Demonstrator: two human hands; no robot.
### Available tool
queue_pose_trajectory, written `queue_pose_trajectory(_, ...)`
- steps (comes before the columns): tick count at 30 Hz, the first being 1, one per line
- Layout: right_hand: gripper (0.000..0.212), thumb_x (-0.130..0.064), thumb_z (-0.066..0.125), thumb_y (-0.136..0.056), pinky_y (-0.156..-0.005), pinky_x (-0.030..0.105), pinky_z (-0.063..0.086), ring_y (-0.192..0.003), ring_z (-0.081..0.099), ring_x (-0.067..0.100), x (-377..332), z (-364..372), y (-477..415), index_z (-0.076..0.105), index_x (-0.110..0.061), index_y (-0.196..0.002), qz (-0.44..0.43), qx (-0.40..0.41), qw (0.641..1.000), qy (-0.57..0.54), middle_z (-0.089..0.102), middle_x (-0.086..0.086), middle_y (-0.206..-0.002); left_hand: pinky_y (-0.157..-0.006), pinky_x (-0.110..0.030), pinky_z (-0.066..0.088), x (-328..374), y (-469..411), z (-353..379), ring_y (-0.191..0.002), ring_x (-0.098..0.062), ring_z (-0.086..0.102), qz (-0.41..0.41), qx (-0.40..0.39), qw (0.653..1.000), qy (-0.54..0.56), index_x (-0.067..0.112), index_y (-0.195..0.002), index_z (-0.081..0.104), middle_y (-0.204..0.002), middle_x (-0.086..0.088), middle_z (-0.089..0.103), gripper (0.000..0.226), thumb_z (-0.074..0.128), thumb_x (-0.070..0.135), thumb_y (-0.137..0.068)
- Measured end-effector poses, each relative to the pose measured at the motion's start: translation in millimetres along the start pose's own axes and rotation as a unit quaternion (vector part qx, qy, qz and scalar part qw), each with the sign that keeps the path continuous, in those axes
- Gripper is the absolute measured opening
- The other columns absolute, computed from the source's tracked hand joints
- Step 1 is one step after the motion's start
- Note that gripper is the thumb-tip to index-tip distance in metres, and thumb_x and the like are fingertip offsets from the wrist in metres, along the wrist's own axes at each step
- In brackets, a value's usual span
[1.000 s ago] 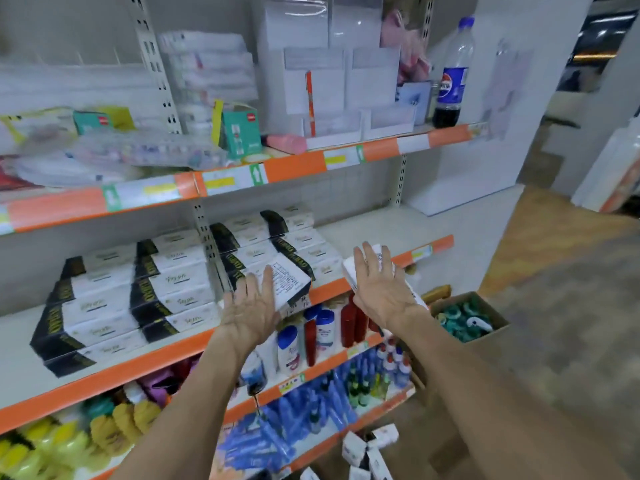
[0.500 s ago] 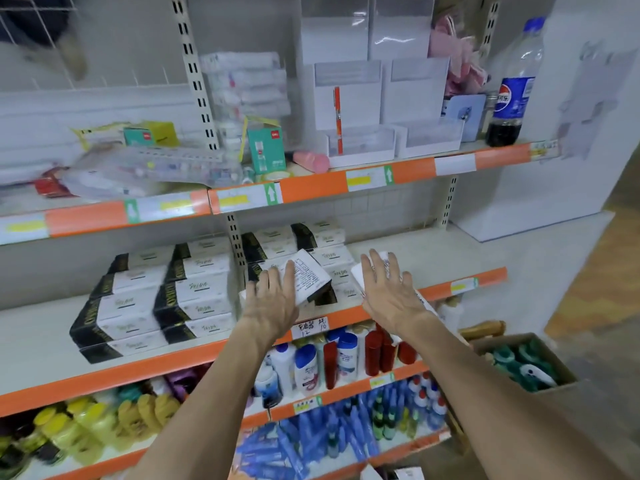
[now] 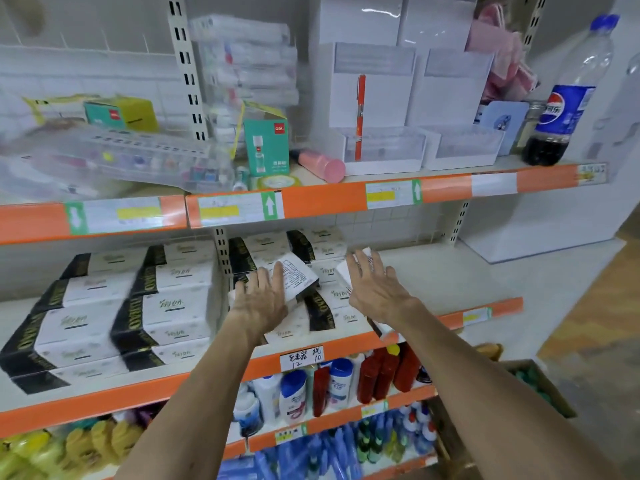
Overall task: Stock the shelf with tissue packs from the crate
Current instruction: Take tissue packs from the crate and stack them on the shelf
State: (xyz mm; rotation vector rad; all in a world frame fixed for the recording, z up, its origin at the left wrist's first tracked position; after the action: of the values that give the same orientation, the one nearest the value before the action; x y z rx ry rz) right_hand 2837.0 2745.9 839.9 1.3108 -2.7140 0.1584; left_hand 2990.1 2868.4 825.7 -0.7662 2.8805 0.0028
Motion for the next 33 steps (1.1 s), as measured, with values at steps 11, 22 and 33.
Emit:
queue_pose_trajectory(11, 0.075, -0.015, 0.041, -0.09, -0.113, 0.052, 0.022, -0.145, 0.001, 0.04, -17, 22, -49, 0.001, -0.01, -0.153, -0.055, -0.038, 0.997, -0.044, -0.006, 0.009, -0.161, -0.103, -0.052, 0.034, -25, -17, 27, -0.124, -0.035, 0.035, -0.044, -0.068, 0.997, 0.004, 0.01, -0.151, -0.001, -0.136, -0.019, 0.034, 0.071, 0.038, 0.034, -0.096)
queue_pose_trajectory(22, 0.074, -0.027, 0.057, -0.094, -0.119, 0.039, 0.015, -0.147, 0.011, 0.02, -8, 44, -70, 0.014, -0.015, -0.154, -0.144, -0.045, 0.984, -0.096, 0.01, 0.003, -0.16, -0.106, -0.052, 0.031, -27, -32, 51, -0.129, -0.033, 0.035, -0.065, -0.126, 0.989, 0.041, 0.016, -0.151, -0.001, -0.139, -0.017, 0.033, 0.078, 0.043, 0.049, -0.094)
queue_pose_trajectory(33, 0.081, -0.035, 0.065, -0.082, -0.101, 0.051, 0.026, -0.127, 0.031, 0.037, 8, 63, -88, 0.014, -0.035, -0.146, -0.051, -0.056, 0.996, -0.052, 0.024, 0.015, -0.144, -0.104, -0.052, 0.033, -27, -38, 51, -0.126, -0.029, 0.038, -0.075, -0.112, 0.99, 0.037, 0.018, -0.147, 0.008, -0.136, -0.013, 0.038, 0.087, 0.05, 0.063, -0.086)
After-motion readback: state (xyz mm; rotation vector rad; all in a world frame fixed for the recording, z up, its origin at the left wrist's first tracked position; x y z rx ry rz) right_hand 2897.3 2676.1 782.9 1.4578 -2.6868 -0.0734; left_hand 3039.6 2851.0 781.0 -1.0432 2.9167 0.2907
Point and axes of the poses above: each hand's wrist, its own y-axis away from the middle knuckle, its own z-axis out of the palm, x = y × z, the point moved 7 cm from there along -y, towards the middle knuckle
